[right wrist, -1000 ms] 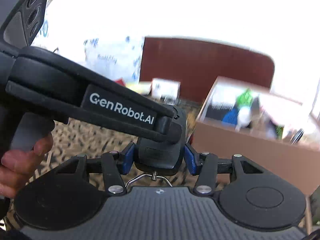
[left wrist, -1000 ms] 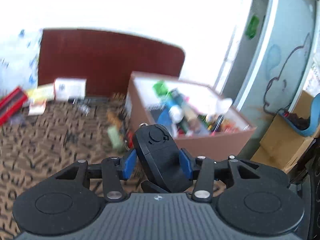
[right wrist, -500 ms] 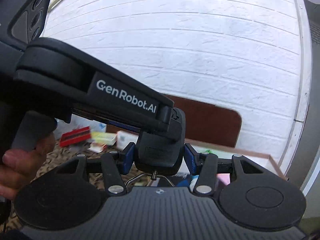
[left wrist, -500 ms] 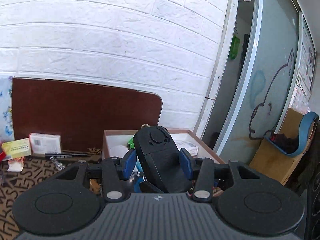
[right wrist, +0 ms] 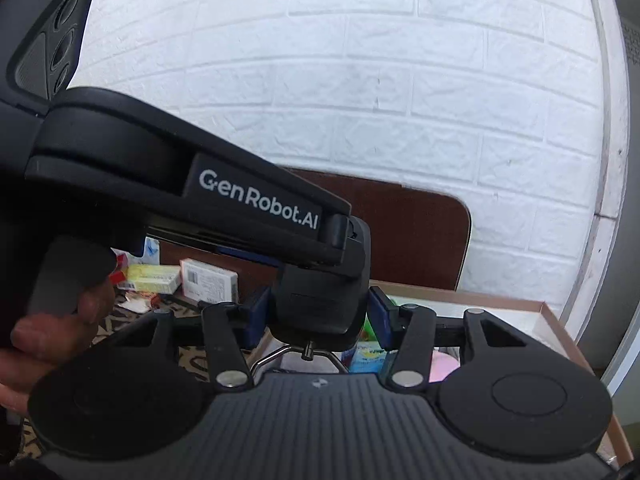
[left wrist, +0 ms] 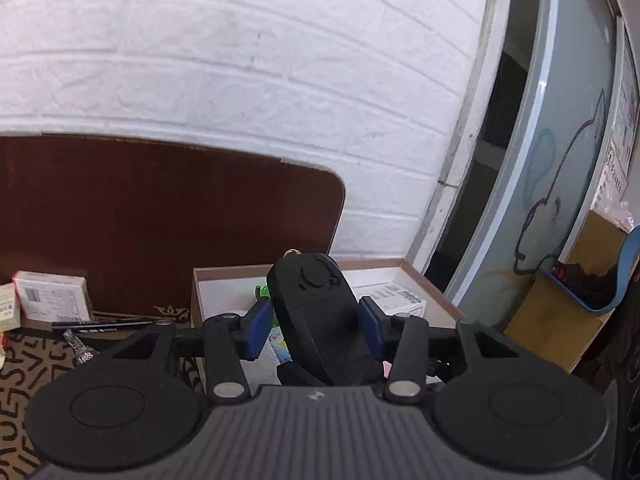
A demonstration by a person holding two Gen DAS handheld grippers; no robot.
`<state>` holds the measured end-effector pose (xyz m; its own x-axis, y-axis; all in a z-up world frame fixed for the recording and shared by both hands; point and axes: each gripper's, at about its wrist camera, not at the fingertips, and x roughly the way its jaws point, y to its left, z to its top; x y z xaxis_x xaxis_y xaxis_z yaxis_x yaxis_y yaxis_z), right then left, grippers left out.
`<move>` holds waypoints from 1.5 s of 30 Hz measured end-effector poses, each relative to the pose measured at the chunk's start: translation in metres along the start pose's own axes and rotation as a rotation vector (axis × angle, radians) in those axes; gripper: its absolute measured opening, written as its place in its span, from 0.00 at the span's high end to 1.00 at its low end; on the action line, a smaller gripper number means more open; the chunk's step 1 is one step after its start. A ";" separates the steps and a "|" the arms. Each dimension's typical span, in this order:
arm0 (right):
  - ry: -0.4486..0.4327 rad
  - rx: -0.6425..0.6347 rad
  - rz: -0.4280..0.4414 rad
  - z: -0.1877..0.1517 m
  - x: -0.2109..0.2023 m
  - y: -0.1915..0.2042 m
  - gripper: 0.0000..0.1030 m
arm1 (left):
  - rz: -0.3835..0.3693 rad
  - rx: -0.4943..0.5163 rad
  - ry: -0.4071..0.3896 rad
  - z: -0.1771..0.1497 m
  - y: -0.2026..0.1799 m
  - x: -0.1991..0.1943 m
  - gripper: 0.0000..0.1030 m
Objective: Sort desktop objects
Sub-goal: 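Carry the black device into the cardboard box and open the left gripper, then withdraw the left gripper toward the small olive-green box on the cloth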
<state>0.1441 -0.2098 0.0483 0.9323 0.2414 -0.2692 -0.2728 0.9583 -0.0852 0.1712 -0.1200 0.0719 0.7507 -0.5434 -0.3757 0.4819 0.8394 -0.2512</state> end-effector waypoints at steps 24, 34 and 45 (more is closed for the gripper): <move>0.105 -0.050 -0.075 -0.005 0.044 -0.030 0.13 | -0.041 -0.102 0.023 -0.005 0.026 0.025 0.06; 0.119 -0.051 -0.054 -0.018 0.012 -0.013 0.09 | 0.003 -0.123 0.046 -0.029 0.018 -0.008 0.04; 0.133 -0.031 -0.053 -0.025 -0.026 0.012 0.09 | 0.153 -0.054 0.060 -0.040 -0.009 -0.045 0.04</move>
<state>0.1102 -0.2083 0.0300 0.9066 0.1660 -0.3879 -0.2326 0.9636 -0.1315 0.1153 -0.1034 0.0554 0.7844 -0.4102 -0.4652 0.3379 0.9116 -0.2342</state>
